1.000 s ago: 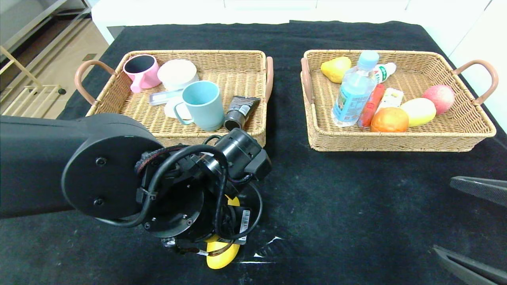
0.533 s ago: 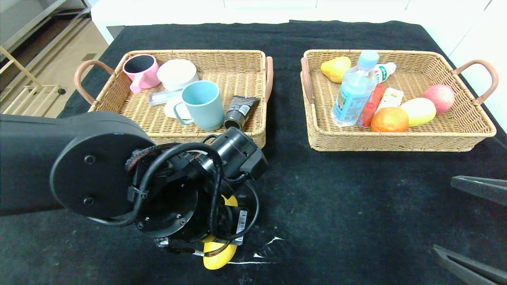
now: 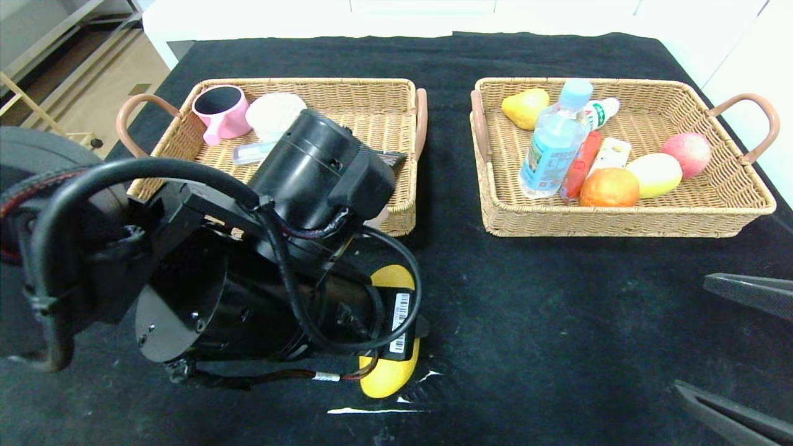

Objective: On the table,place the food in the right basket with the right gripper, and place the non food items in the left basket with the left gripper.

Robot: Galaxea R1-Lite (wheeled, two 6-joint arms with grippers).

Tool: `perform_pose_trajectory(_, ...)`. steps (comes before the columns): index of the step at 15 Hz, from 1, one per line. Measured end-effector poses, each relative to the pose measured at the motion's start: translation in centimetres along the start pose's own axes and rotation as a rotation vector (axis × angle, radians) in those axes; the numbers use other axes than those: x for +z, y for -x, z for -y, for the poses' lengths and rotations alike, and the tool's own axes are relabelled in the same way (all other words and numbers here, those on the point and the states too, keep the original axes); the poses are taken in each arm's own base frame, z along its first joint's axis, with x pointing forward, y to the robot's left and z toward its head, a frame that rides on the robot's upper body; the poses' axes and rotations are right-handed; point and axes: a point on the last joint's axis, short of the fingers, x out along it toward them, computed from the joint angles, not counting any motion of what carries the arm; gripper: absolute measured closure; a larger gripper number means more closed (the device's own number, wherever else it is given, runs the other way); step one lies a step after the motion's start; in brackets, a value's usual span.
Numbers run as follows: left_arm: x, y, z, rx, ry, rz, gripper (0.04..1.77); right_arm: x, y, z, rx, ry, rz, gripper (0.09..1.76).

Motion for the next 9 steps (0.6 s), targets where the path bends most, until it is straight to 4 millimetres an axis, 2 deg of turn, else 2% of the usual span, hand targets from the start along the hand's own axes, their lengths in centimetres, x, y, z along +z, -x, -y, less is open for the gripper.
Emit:
perform_pose_trajectory(3,0.9,-0.8,1.4,-0.093,-0.012,0.094,0.86,0.1,0.0,0.2,-0.011,0.001,0.002,0.14)
perform_pose_trajectory(9,1.4,-3.8,4.6,-0.188,-0.066,0.181,0.86,1.0,0.5,0.3,-0.054,0.008,0.036,0.14)
